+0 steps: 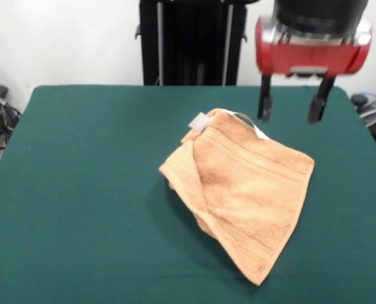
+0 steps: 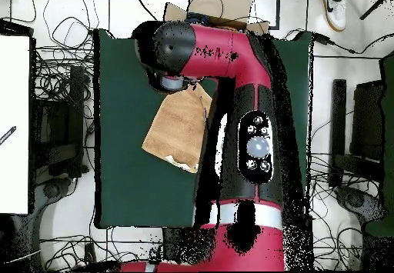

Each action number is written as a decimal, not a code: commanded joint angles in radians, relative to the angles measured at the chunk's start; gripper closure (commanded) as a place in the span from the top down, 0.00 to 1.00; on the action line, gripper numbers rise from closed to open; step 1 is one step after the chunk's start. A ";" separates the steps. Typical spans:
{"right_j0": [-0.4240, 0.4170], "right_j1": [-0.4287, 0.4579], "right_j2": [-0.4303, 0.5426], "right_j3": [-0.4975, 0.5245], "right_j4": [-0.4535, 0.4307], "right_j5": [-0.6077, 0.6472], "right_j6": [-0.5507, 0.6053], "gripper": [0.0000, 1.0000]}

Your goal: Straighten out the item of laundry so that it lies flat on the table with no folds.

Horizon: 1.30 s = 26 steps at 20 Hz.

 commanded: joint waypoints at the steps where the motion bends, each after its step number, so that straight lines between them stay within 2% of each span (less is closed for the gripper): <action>1: 0.056 -0.114 -0.057 0.102 -0.022 0.117 0.185 1.00; 6: 0.112 -0.144 -0.088 0.195 -0.004 0.067 0.251 1.00; 10: 0.155 -0.139 -0.126 0.236 -0.051 -0.040 0.251 1.00; 16: 0.194 -0.078 -0.172 0.250 -0.113 -0.189 0.261 1.00; 26: 0.233 0.002 -0.220 0.309 -0.096 -0.344 0.317 1.00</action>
